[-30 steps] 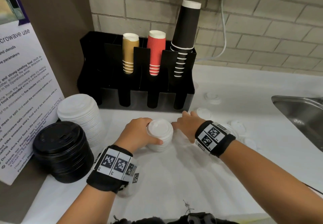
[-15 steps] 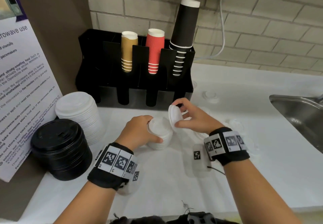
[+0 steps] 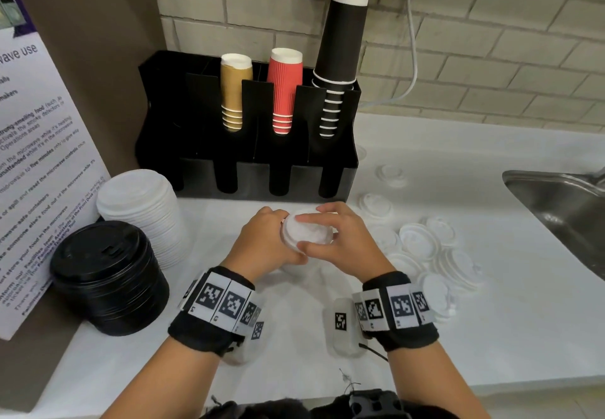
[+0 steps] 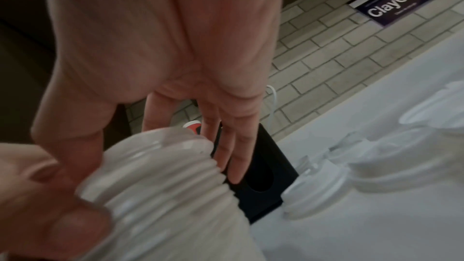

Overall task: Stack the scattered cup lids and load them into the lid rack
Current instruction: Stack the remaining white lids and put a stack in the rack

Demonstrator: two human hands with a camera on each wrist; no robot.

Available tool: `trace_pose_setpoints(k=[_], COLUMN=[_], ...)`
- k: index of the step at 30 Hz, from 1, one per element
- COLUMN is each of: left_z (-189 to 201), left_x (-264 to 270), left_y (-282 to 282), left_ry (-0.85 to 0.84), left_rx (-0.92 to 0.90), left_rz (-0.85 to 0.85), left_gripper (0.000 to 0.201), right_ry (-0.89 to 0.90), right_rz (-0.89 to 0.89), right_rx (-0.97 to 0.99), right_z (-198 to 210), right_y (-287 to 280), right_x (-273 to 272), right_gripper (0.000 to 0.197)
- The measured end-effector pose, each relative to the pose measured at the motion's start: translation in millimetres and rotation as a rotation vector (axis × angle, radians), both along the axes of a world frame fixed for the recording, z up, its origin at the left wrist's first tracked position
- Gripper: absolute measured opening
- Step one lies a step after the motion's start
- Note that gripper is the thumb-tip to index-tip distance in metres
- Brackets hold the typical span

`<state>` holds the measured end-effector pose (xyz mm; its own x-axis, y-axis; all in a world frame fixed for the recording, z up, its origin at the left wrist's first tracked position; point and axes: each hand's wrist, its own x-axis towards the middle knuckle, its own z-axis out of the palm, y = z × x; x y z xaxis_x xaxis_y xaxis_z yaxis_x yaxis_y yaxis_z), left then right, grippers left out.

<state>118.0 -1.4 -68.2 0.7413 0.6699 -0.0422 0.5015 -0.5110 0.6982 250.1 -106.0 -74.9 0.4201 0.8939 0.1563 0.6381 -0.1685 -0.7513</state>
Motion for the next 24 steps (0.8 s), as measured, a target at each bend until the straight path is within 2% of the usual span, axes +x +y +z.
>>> trace_pose_setpoints(k=[7, 10, 13, 16, 21, 22, 24], left_z=[-2.6, -2.6, -2.2, -2.6, -1.4, -1.3, -1.5], left_x=[-0.4, -1.4, -0.8, 1.1, 3.7, 4.2, 4.9], left_y=[1.3, 3.5, 4.5, 2.5, 4.1, 5.0, 5.9], left_ry=[-0.006, -0.007, -0.024, -0.006, 0.004, 0.003, -0.008], left_rx=[-0.003, -0.018, -0.059, -0.06, -0.049, -0.056, -0.071], left_rz=[0.042, 0.018, -0.015, -0.04, -0.033, -0.025, -0.013], left_gripper=[0.056, 0.055, 0.07, 0.093, 0.09, 0.09, 0.088], right_ry=[-0.086, -0.027, 0.105, 0.091, 0.054, 0.057, 0.02], right_rz=[0.02, 0.012, 0.017, 0.047, 0.221, 0.19, 0.0], right_rx=[-0.102, -0.074, -0.038, -0.11, -0.295, -0.313, -0.321], right_z=[6.2, 3.3, -1.6, -7.0, 6.3, 11.2, 17.1], right_y=[6.7, 2.4, -4.3, -8.4, -11.7, -9.4, 0.9], right_x=[-5.8, -3.3, 0.9, 3.7, 26.1, 34.5, 52.4], right_gripper=[0.044, 0.046, 0.046, 0.046, 0.041, 0.039, 0.038])
